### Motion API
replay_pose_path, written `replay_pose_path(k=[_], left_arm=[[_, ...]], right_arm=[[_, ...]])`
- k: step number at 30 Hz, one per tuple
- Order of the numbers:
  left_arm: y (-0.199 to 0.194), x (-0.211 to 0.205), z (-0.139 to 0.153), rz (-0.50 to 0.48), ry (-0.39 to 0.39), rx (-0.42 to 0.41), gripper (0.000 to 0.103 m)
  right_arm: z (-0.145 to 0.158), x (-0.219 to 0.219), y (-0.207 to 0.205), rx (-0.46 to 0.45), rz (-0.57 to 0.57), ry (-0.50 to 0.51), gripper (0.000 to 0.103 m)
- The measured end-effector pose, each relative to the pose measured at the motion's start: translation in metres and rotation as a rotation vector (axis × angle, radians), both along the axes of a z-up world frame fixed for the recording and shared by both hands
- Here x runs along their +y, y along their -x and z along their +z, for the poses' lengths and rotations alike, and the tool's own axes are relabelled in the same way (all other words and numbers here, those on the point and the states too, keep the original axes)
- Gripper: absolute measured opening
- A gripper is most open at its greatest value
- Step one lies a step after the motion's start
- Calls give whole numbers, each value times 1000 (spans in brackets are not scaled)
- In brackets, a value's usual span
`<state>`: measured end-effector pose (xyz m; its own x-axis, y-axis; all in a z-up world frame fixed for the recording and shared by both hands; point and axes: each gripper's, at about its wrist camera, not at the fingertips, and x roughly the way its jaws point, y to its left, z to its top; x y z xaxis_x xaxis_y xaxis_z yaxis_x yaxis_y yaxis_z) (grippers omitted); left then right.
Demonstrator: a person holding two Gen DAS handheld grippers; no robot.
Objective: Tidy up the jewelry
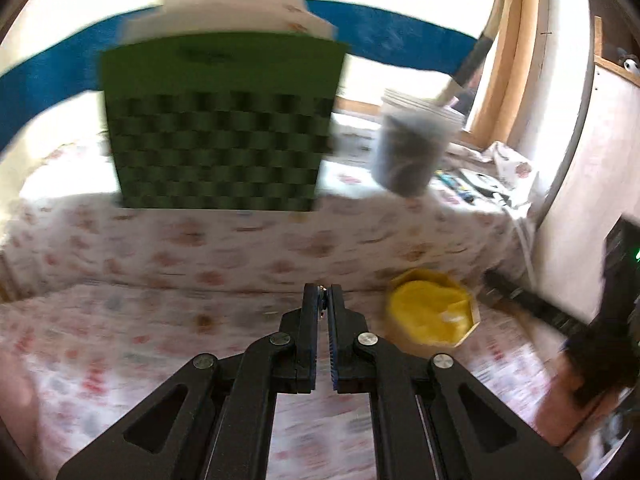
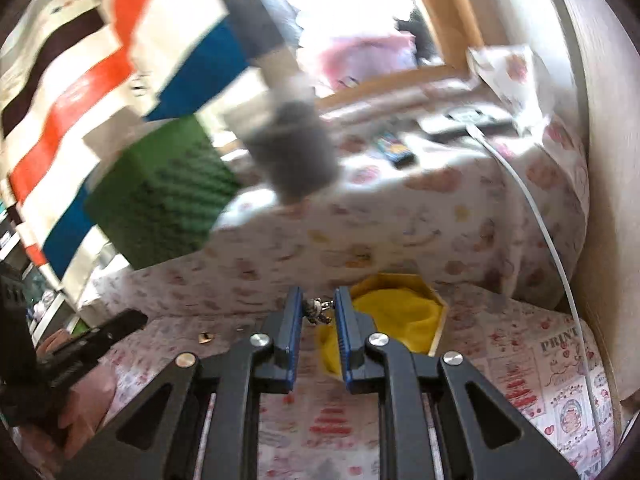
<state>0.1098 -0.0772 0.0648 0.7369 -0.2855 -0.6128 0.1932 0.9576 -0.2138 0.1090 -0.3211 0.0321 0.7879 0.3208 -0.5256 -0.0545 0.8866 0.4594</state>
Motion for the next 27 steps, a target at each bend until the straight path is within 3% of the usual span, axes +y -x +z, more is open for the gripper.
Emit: replay_pose_path(k=[3,9,16,18,21,27], left_arm=[[-30,-30,-12,-46,60,95,4],[-51,-91,-34,-154,30,146,4],[-63,-103,-57,-167,55,200,4],[-63,-100,-58,-190,91,201,5],[-59,-96,-55,-207,111,179,16],[-38,-75,-30,-129,29,70,40]], right_arm=[[-15,-18,-16,51,-1,-45,15],[-39,-29,-34,72,-11,-81,15],[-45,-35,-37,65,-39,-86,16],[-45,-37,-35,62,-38,-106,22],[-42,-39,-31,55,-56,-105,31],[-34,-37,-21,42,-99,-69,49]])
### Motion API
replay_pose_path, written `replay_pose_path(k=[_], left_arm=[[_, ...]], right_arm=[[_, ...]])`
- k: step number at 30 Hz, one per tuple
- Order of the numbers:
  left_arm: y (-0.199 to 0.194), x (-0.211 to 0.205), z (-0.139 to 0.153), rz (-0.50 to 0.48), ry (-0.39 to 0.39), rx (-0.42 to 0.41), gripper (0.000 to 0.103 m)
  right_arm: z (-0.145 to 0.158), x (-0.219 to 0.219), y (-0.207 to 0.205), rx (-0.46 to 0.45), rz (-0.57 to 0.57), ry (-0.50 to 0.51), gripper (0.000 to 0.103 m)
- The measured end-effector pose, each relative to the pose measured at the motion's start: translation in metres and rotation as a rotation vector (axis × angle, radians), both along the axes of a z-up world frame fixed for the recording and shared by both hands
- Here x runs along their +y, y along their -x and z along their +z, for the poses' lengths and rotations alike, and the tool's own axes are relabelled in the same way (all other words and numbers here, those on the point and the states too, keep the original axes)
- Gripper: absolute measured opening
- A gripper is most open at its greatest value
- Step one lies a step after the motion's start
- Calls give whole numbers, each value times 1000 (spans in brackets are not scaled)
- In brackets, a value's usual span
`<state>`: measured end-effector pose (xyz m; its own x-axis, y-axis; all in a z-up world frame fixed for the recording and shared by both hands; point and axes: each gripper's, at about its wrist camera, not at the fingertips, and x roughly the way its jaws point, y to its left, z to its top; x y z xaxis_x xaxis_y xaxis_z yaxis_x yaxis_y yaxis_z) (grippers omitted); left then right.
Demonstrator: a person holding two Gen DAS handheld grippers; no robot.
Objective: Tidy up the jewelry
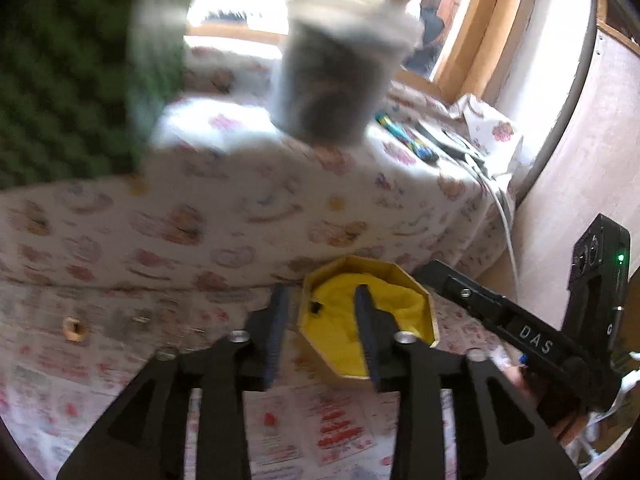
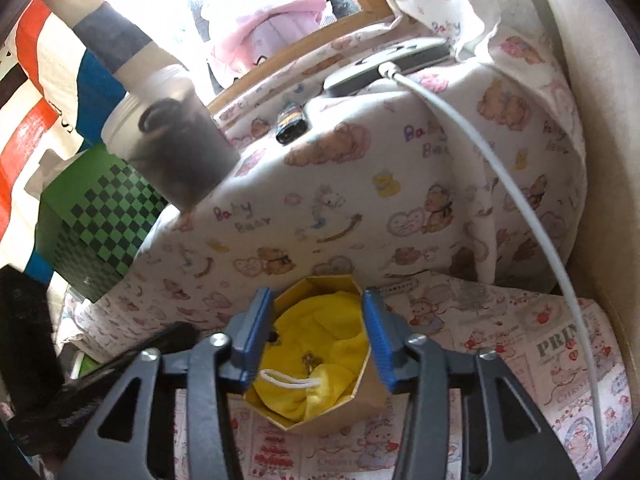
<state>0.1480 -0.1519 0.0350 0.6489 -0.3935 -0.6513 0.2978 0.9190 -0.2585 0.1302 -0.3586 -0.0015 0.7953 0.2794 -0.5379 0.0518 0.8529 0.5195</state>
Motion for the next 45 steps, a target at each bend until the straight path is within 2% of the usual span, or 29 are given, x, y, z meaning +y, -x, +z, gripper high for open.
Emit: replay_pose_path(k=[3,5,8,11,13,15,19,23,25,26,30,34,38,45], left_arm=[[17,17,14,57,-53,-83,51],[28,31,22,87,-82,-129,52],[44,52,30,132,-118,-187,52],[59,76,32,189,-131,-225,60],[68,92,29,246,-132,-249,71],[74,105,22,292,-135,-269,77],[74,124,1,323,-130,-243,85],[63,136,-16,359,-151,-190,87],[63,142,-23,393,-146,-193,96],[63,145,-26,404,-141,-192,97],[57,156,-35,416,-104,-163,98],[54,167,-39,459,-124,-172,98],[51,181,-42,500,-103,-167,98],[43,203,-49,547,-76,-134,98]], right_arm=[[8,6,6,-28,-12,43,58],[14,12,11,-49,-11,69,61],[22,23,18,-82,-8,99,74],[29,36,23,-100,10,139,75],[32,46,25,-105,28,163,76],[33,55,28,-112,33,176,80],[30,76,31,-117,44,234,85],[25,89,34,-122,32,277,90],[20,93,34,-122,42,264,98],[19,94,34,-122,42,259,100],[15,103,35,-126,39,278,101],[12,112,36,-135,45,322,102],[10,118,36,-135,62,323,102],[10,130,45,-197,58,357,102]])
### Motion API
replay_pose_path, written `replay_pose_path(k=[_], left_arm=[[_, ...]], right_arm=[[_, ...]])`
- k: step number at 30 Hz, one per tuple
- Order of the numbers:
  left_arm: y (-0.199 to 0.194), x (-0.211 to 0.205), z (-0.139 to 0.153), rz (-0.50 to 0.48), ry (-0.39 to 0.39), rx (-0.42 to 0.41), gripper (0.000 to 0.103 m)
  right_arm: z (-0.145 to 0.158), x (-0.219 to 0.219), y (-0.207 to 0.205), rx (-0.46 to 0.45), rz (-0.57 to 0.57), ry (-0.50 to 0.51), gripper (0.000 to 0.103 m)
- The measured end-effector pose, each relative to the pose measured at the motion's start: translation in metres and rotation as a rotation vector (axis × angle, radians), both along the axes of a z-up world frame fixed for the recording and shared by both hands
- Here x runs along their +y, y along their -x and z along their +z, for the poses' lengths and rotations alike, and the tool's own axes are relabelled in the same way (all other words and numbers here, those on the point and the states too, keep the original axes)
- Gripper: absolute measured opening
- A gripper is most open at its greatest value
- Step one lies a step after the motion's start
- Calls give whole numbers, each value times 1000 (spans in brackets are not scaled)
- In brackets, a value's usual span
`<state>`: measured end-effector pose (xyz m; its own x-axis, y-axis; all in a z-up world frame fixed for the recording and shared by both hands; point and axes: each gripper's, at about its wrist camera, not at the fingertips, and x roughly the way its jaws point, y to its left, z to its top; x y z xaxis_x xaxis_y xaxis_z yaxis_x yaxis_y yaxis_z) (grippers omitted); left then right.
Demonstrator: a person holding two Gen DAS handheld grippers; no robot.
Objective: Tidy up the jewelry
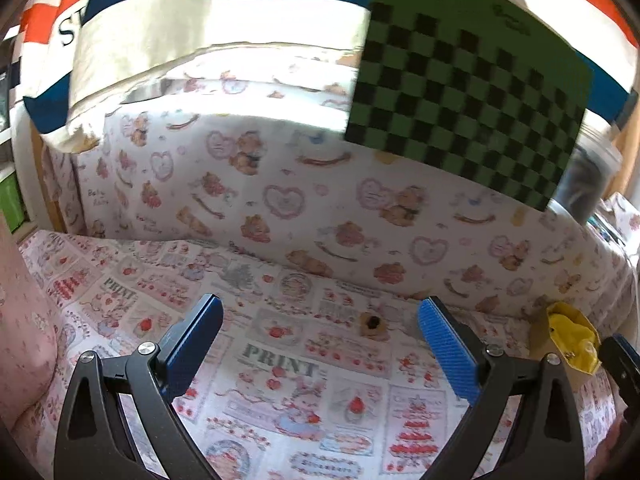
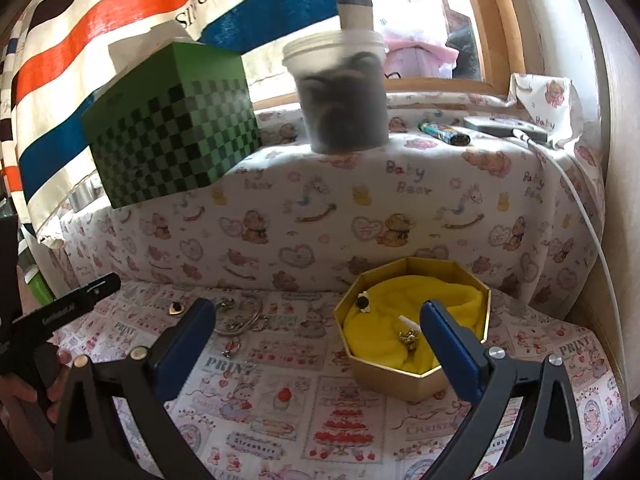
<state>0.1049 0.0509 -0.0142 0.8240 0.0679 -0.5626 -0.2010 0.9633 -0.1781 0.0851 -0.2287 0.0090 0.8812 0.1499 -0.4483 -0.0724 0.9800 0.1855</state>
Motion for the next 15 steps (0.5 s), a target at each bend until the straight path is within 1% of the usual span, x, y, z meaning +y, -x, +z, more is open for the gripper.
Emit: replay_pose_path(k=[3,6,9,10,11,12,13,15], left_arm=[[-2,6,-2,14,3,-1,98],[-3,7,-3,14,2,7,98],[-2,5,-2,14,-18,-1,98],[-2,5,-2,15,-22,-6,98],[-2,5,-2,15,-24,-10,98],[-1,5,-1,18,-24,-14,98],[-1,5,-1,27,-28,-18,98],[1,6,0,43,-38,-25,98]], right_arm=[[4,3,9,-76,-35,22,102],[8,5,13,-146,-34,36,102],[7,10,12,-169,-45,77,102],[6,14,10,-170,-37,106,102],[5,17,9,-166,-15,128,102],[3,22,6,-156,52,152,102],[2,27,2,-140,142,169,102],[-2,29,-1,-112,225,158,102]])
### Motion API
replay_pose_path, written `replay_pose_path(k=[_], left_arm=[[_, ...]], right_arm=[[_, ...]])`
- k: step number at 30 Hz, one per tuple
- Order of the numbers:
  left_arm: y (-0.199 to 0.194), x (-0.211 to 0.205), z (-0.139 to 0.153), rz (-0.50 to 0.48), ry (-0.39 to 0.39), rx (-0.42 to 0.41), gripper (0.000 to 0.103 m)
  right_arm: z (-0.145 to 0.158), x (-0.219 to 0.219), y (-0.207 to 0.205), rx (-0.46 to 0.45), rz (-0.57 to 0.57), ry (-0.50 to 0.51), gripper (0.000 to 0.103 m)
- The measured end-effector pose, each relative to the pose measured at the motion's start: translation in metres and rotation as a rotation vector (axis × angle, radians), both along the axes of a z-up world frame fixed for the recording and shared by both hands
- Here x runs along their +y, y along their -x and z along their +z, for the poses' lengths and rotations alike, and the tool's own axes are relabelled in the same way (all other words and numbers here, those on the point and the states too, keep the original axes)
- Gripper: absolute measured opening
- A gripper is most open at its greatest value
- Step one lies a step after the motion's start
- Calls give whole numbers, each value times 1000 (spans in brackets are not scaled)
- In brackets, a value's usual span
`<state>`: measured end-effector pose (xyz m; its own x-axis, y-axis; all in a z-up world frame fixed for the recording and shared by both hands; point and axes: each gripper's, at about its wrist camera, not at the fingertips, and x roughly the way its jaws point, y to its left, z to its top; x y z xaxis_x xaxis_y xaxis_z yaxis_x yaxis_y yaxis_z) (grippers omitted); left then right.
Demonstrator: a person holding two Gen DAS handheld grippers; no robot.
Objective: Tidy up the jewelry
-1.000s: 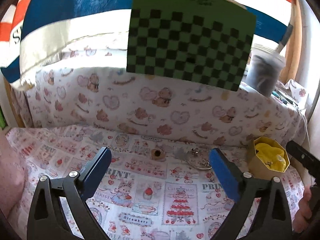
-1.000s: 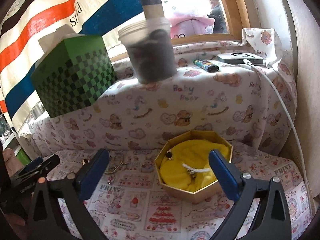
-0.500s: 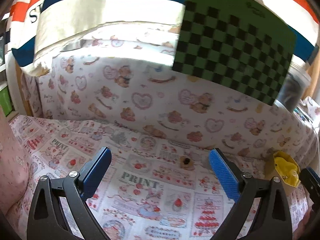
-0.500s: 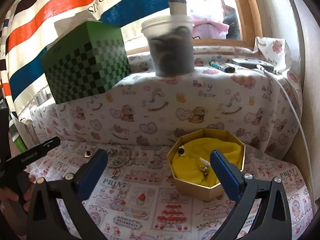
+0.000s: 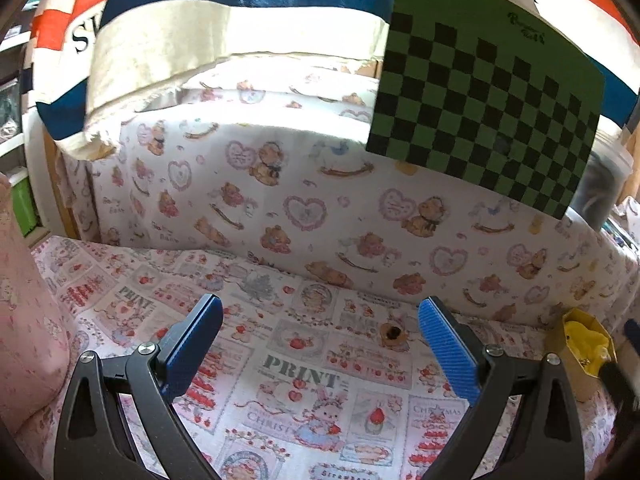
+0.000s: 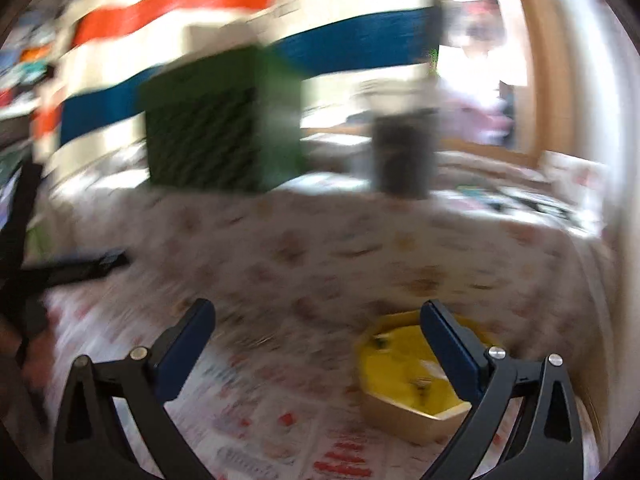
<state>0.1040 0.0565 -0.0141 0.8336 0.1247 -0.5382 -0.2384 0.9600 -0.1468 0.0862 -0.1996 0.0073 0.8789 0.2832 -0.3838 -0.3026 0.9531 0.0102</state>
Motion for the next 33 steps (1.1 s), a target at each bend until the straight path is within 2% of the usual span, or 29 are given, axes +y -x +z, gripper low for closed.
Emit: replay_pose_path(k=[4,5,6,8,9,11,14,18,21,24,28,33], left_arm=[[1,5,3,-18,49,10,98],[2,5,4,-24,58,9,98],[2,4,6,-28,56,7,98],[5,-1,10,-6,2,2,98],[7,-5,11,7,-31,-7,98],[8,-9,11,13,-55,-19,98],[6,-12,8,-1,-69,-2,98],[4,-5,6,5,-45,10,98],[3,1,5,10,-20,15,98],[3,5,6,2,1,15,98],[3,4,6,6,-10,15,98],[2,0,8,0,-25,12,98]], right_arm=[[1,-4,-2,75,-7,-70,101],[2,-5,-3,102,12,-97,87],[3,-5,-6,139,32,-107,54],[2,0,-13,220,45,-72,29],[1,3,-14,233,48,-57,26],[-2,13,-20,264,75,-29,25],[-14,32,-39,393,81,19,22],[-32,53,-60,539,58,83,22],[-43,59,-70,599,34,98,22],[-45,63,-75,608,16,106,22],[-48,70,-76,584,-7,155,21],[-54,77,-75,577,-13,165,14]])
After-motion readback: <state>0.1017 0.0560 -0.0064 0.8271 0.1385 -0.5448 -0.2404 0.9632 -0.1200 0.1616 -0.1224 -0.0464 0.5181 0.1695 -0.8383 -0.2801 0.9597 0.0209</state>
